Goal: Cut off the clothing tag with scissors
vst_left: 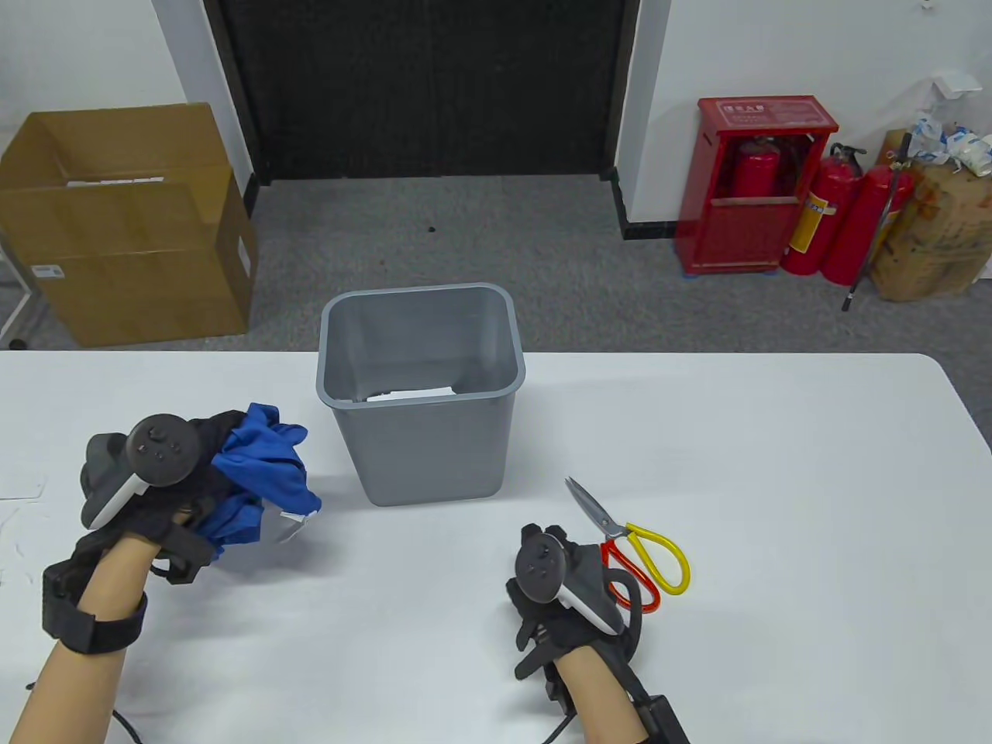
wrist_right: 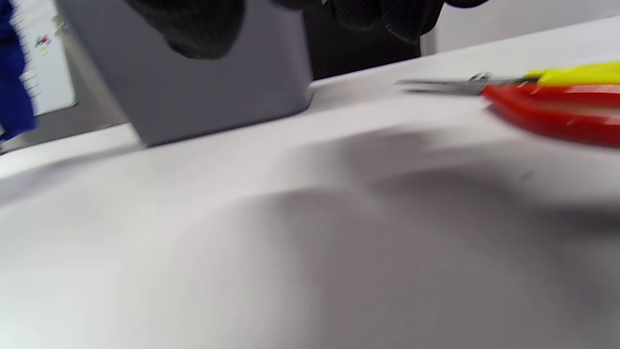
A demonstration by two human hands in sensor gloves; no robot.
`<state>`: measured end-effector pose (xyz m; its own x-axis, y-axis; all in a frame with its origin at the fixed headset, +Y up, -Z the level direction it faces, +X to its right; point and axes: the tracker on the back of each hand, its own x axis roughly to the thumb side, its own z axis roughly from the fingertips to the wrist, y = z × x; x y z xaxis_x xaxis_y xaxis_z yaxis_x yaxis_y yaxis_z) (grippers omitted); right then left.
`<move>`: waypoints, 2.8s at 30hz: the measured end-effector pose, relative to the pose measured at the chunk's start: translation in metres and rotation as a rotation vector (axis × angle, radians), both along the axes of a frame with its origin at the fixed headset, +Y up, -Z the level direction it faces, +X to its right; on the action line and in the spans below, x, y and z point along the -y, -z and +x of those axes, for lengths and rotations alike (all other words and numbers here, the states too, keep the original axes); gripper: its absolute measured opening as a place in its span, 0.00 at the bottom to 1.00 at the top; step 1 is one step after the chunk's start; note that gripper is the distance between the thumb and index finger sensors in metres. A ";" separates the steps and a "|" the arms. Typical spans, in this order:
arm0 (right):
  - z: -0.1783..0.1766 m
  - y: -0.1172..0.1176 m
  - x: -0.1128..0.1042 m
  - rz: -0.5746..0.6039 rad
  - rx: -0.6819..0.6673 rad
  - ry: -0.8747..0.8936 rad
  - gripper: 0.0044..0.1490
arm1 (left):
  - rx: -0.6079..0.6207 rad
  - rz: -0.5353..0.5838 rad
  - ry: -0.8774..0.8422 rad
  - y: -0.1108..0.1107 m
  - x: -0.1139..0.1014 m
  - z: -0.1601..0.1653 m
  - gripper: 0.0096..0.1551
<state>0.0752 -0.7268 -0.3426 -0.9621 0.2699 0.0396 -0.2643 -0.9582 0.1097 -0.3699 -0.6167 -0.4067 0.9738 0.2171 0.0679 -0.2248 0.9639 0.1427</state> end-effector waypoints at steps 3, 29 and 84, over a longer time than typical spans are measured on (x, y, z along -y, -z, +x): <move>0.034 0.002 -0.008 0.058 0.122 0.023 0.34 | -0.014 0.011 -0.004 -0.016 0.000 0.017 0.36; 0.069 0.048 0.041 -0.265 0.361 -0.350 0.46 | 0.060 -0.074 0.029 -0.042 0.024 0.092 0.36; -0.021 0.021 -0.009 -0.059 -0.283 0.589 0.33 | 0.030 -0.105 -0.078 -0.036 0.029 0.076 0.36</move>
